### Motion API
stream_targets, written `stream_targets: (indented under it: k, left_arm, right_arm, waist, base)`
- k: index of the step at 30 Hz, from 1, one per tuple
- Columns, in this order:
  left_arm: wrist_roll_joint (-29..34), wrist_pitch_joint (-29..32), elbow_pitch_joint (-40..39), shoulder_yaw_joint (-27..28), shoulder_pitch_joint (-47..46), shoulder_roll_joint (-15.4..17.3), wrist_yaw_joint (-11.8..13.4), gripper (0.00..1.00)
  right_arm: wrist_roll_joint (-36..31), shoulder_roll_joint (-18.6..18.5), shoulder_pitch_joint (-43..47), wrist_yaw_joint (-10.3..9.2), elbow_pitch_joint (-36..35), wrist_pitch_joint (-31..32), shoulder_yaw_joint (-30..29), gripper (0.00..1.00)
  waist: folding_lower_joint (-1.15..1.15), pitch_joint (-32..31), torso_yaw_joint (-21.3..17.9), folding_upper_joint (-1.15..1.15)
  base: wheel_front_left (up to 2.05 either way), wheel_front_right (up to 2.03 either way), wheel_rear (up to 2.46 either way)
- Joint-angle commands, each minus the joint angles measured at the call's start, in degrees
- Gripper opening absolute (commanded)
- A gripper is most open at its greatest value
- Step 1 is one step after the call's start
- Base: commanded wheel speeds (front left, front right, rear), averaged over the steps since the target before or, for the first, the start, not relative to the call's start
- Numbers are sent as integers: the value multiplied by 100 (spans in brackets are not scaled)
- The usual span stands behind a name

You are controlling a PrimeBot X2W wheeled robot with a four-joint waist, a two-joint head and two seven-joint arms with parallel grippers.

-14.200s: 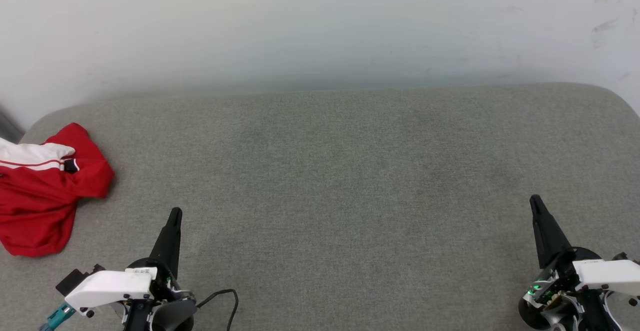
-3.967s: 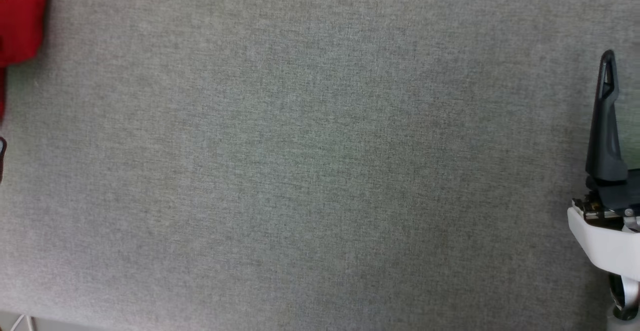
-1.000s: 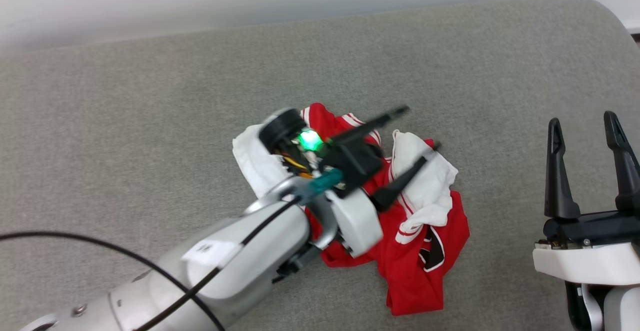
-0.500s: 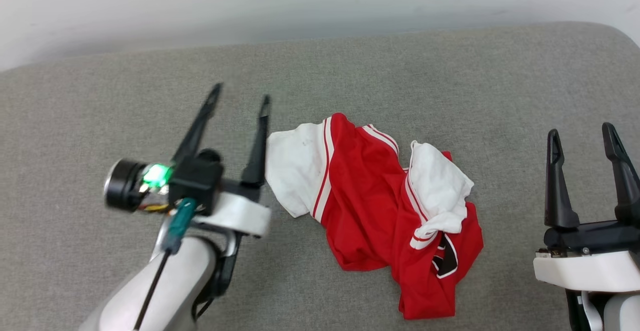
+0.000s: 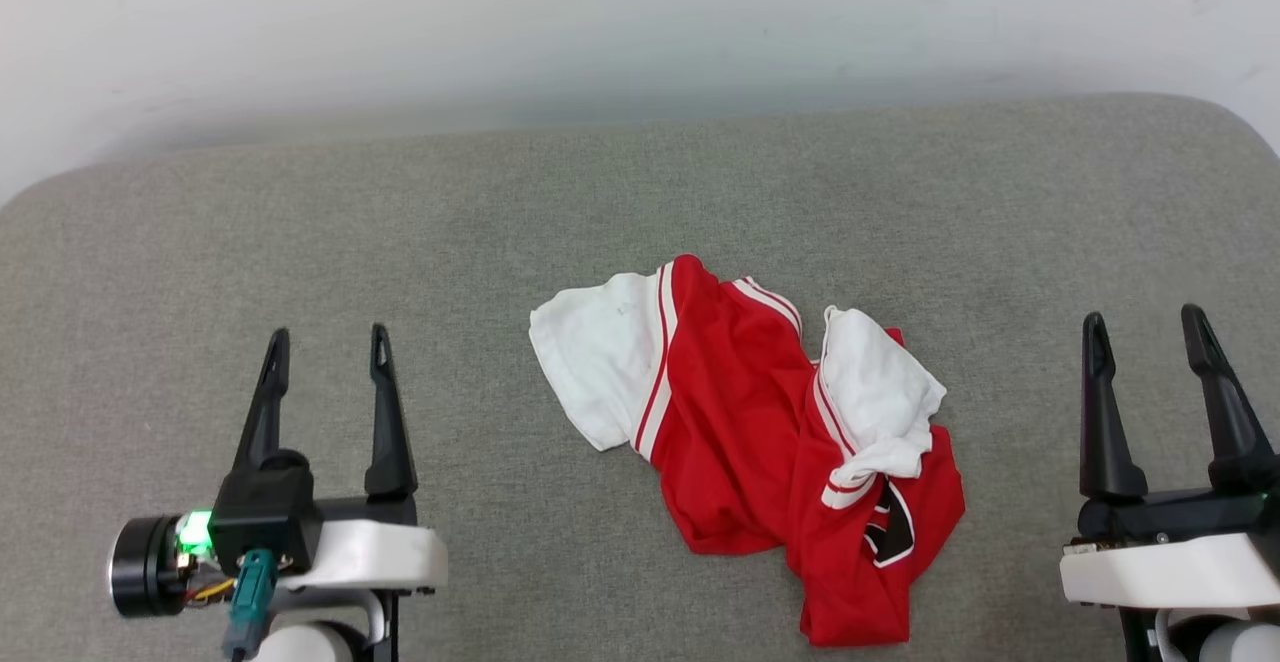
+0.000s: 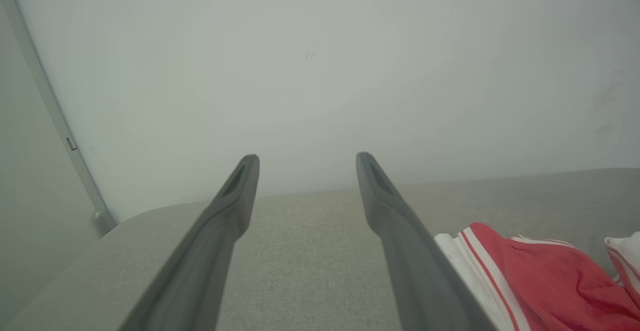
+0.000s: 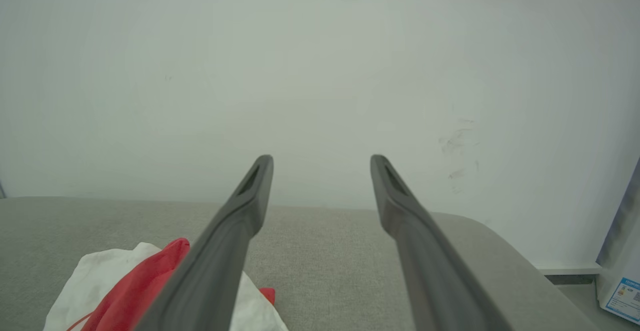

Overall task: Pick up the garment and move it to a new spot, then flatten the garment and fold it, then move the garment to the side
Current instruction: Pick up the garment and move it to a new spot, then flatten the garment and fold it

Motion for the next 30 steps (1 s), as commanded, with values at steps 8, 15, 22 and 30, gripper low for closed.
stream_targets:
  k: [8,15,22,30]
  left_arm:
    - [387,-14,75,596,737,-520,-561,100]
    - [651,-15,130,1063,1103,-889,-1057,100]
    - [935,-15,188,1434,1392,-1252,-1496,100]
    - [1108,-15,215,1638,1465,-1427,-1670,100]
  right_arm:
    - [179,7,302,-4,165,-12,-7,100]
    - [255,7,555,-4,266,-12,-2,100]
    - [342,7,753,-4,346,-12,-4,100]
    - [351,7,773,-4,388,-12,11,100]
  waist:
    - [0,-198,-22,0]
    - [0,-380,-3,0]
    - [0,-504,29,0]
    - [0,-531,47,0]
  base:
    - [0,0,0]
    - [0,0,0]
    - [0,0,0]
    - [0,0,0]
